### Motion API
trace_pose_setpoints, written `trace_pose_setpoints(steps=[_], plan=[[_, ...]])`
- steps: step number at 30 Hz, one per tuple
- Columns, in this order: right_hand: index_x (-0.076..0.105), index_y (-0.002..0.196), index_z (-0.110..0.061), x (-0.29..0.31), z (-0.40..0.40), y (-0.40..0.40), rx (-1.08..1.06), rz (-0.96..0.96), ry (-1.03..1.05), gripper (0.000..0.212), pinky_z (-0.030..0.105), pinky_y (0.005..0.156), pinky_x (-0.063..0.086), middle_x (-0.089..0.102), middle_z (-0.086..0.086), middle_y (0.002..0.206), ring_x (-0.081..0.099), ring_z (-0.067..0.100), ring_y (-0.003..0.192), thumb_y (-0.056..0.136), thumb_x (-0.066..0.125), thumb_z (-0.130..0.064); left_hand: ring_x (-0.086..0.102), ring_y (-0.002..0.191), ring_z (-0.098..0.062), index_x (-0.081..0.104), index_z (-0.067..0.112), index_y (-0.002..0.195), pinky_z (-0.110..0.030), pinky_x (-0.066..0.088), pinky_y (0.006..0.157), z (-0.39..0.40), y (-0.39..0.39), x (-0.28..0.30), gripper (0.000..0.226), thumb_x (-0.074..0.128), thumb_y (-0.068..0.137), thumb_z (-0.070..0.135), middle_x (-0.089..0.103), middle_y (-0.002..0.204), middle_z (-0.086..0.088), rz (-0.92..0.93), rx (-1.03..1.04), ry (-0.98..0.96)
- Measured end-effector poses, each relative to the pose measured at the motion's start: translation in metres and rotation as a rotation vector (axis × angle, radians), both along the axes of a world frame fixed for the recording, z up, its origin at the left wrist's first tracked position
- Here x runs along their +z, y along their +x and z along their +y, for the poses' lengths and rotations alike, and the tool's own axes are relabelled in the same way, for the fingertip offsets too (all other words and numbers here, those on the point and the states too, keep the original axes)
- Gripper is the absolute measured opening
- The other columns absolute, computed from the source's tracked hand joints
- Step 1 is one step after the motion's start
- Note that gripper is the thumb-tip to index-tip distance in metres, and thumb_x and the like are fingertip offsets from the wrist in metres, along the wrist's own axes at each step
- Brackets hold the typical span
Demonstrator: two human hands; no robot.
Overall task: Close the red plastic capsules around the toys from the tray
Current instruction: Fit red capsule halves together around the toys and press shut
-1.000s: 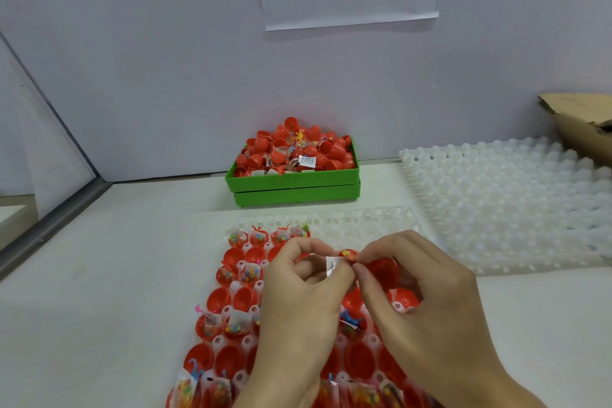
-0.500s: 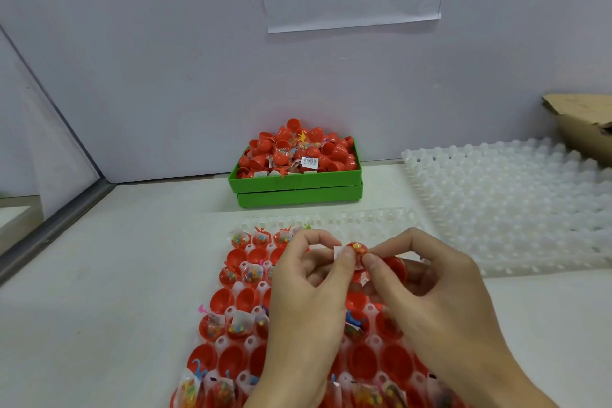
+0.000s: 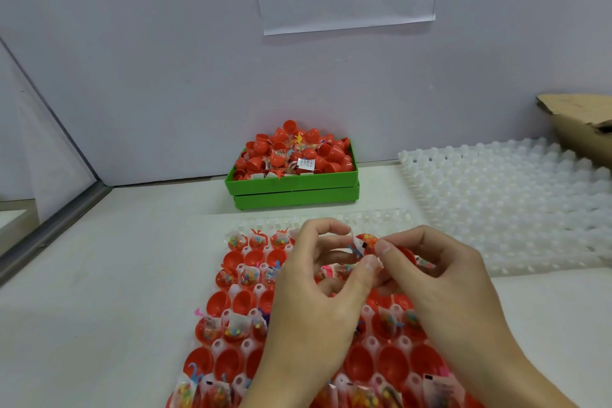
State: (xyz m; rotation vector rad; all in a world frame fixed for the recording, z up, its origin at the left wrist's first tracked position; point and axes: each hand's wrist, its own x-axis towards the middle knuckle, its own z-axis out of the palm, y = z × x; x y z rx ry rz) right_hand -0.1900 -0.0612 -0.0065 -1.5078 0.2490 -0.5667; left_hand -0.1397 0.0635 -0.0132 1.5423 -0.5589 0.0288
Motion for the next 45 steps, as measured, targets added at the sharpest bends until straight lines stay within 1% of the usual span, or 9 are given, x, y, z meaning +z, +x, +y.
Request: trace_pose_setpoints(steps=[9, 14, 18, 20, 24, 29, 34, 41, 45], plan=[[0.073, 0.073, -0.015, -0.002, -0.002, 0.0, 0.1, 0.013, 0.021, 0.014, 0.019, 0.057, 0.053, 0.071, 0.008, 0.066, 0.07, 0.017, 0.058, 0.086, 0.069, -0.011, 0.067, 0.085, -0.008, 0.062, 0.036, 0.093, -0.033, 0.061, 0.068, 0.004, 0.006, 0.002, 0.021, 0.076, 0.082, 0.025, 0.067, 0.088, 0.012, -0.176, 0.048, 0.152], [0.074, 0.075, -0.015, -0.006, -0.002, 0.003, 0.14, 0.022, 0.089, 0.013, 0.017, 0.056, 0.052, 0.071, 0.01, 0.068, 0.068, 0.018, 0.057, 0.087, 0.069, -0.012, 0.066, 0.082, -0.008, 0.06, 0.034, 0.091, -0.025, 0.058, 0.065, 0.004, 0.01, -0.002, 0.028, 0.082, 0.075, 0.029, 0.068, 0.081, 0.011, -0.169, 0.111, 0.118], [0.076, 0.085, -0.013, -0.007, -0.005, 0.004, 0.243, 0.009, 0.193, 0.024, 0.025, 0.064, 0.054, 0.071, 0.015, 0.074, 0.069, 0.025, 0.067, 0.073, 0.074, -0.034, 0.068, 0.082, -0.014, 0.063, 0.028, 0.086, -0.022, 0.055, 0.067, 0.004, 0.011, -0.002, 0.017, 0.074, 0.078, 0.038, 0.068, 0.084, 0.007, -0.152, 0.076, 0.068], [0.077, 0.093, -0.014, -0.004, -0.008, 0.003, 0.301, -0.002, 0.203, 0.023, 0.025, 0.068, 0.055, 0.073, 0.013, 0.083, 0.071, 0.026, 0.073, 0.075, 0.083, -0.026, 0.07, 0.076, -0.017, 0.063, 0.025, 0.086, -0.021, 0.055, 0.067, 0.004, 0.013, -0.001, 0.013, 0.072, 0.079, 0.032, 0.068, 0.084, 0.004, -0.095, 0.034, -0.01], [0.076, 0.104, -0.028, 0.002, -0.018, -0.001, 0.308, 0.024, -0.031, 0.031, 0.019, 0.069, 0.056, 0.075, 0.004, 0.087, 0.074, 0.019, 0.074, 0.086, 0.071, -0.002, 0.07, 0.075, -0.018, 0.063, 0.024, 0.083, -0.021, 0.056, 0.066, 0.005, 0.015, -0.001, 0.012, 0.074, 0.078, 0.025, 0.068, 0.083, -0.001, -0.108, 0.058, -0.059], [0.074, 0.088, -0.019, 0.011, -0.023, -0.001, 0.231, 0.056, -0.163, 0.033, 0.033, 0.069, 0.061, 0.075, 0.006, 0.082, 0.071, 0.027, 0.07, 0.064, 0.086, 0.002, 0.067, 0.091, -0.015, 0.063, 0.033, 0.089, -0.018, 0.055, 0.066, 0.005, 0.013, -0.003, 0.025, 0.082, 0.075, 0.024, 0.063, 0.092, 0.008, -0.343, 0.122, 0.119], [0.077, 0.085, -0.017, 0.013, -0.023, -0.002, 0.242, 0.033, -0.172, 0.033, 0.028, 0.067, 0.06, 0.076, 0.005, 0.081, 0.072, 0.022, 0.068, 0.061, 0.086, 0.004, 0.064, 0.097, -0.014, 0.066, 0.034, 0.101, -0.018, 0.055, 0.071, 0.006, 0.013, -0.004, 0.029, 0.075, 0.076, 0.024, 0.061, 0.096, 0.011, -0.391, 0.122, 0.182], [0.078, 0.088, -0.018, 0.013, -0.027, -0.004, 0.281, 0.003, -0.153, 0.031, 0.018, 0.065, 0.056, 0.077, 0.004, 0.082, 0.074, 0.019, 0.07, 0.066, 0.083, 0.004, 0.067, 0.087, -0.018, 0.072, 0.024, 0.078, -0.021, 0.057, 0.071, 0.007, 0.013, 0.0, 0.013, 0.079, 0.07, 0.017, 0.06, 0.088, 0.004, -0.235, -0.004, 0.041], [0.079, 0.09, -0.022, 0.014, -0.026, -0.004, 0.305, -0.017, -0.153, 0.032, 0.016, 0.066, 0.056, 0.077, 0.004, 0.08, 0.074, 0.016, 0.071, 0.058, 0.082, -0.015, 0.066, 0.081, -0.01, 0.078, 0.024, 0.07, -0.018, 0.056, 0.069, 0.006, 0.015, 0.0, 0.014, 0.081, 0.06, 0.014, 0.063, 0.086, 0.0, -0.181, 0.014, -0.047]])
